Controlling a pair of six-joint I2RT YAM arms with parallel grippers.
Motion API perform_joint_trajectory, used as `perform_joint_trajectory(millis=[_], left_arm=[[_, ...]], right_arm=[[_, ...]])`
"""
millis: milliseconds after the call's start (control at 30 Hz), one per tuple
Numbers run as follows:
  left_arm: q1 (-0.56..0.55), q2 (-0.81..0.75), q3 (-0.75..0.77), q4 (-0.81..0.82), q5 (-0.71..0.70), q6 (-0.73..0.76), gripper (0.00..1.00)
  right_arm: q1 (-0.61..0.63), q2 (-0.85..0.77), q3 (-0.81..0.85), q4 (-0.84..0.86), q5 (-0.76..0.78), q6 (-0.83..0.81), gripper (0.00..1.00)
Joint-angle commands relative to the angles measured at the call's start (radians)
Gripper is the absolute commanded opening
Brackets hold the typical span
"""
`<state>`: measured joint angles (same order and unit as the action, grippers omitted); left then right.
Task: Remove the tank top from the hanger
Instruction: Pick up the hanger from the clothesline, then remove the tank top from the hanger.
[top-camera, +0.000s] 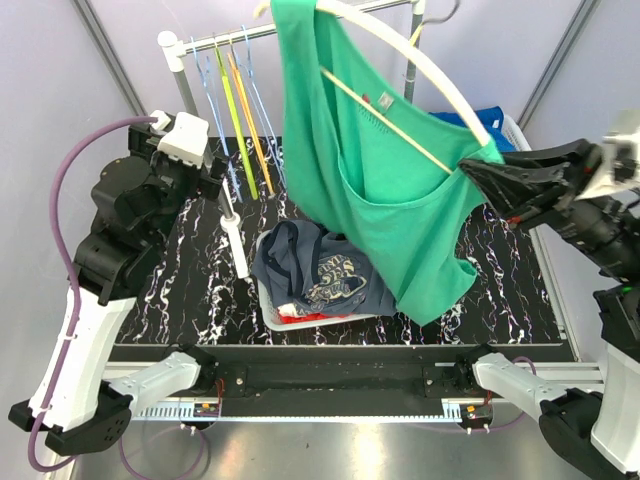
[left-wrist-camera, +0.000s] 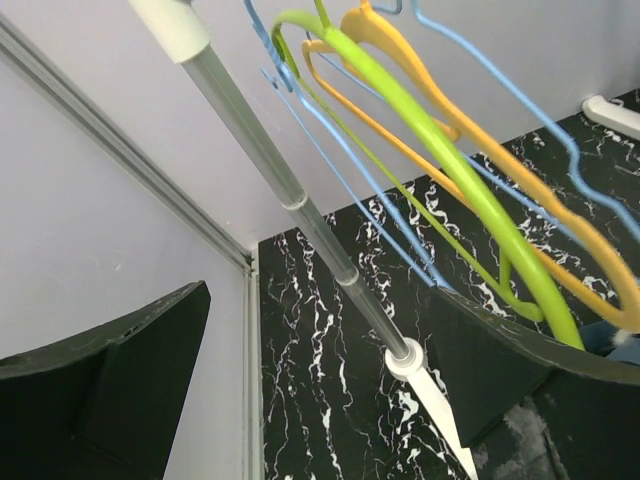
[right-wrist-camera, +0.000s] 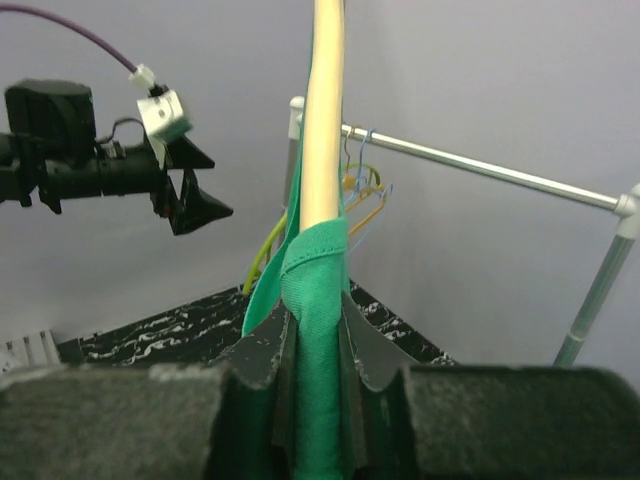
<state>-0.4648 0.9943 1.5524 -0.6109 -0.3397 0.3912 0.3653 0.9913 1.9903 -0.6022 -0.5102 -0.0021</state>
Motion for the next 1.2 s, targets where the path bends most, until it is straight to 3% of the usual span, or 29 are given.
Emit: perform_joint_trajectory(millis=[0,133,267,500,700,933,1167], left_arm=[[0.005,-0.033,0.077,-0.027,0.116,-0.017,0.99],[0.005,-0.045,0.107,-0.085,0.179,-0.031,0.99],[0.005,-0.059,0.109,-0.134,0.258,-0.035,0.99],[0.003,-0.176,-0.023,-0.219,0.547,0.020,0.99],[0.003,-0.304,-0.103,-0.141,0.758,0.069,0.99],[0.005,-0.263,-0.009,-0.138,0.881,-0.023,0.99],[0.009,-0.206,0.002,-0.190,1.116,-0.072,0.99]], right_arm=[[-0.003,-0.009,-0.045,-0.062,0.001,-0.055,0.00],[-0.003,-0.062,-0.168,-0.157,-0.060,-0.082,0.00],[-0.003,-0.068,-0.189,-0.278,-0.168,-0.130,0.00],[-0.003,-0.080,-0.214,-0.309,-0.398,-0.127,0.00],[-0.003,-0.063,-0.260,-0.288,-0.520,-0.087,0.00],[-0.002,-0.077,-0.292,-0.263,-0.536,-0.075,0.00],[-0.003,-0.057,-0.288,-0.217,-0.574,-0.044,0.00]])
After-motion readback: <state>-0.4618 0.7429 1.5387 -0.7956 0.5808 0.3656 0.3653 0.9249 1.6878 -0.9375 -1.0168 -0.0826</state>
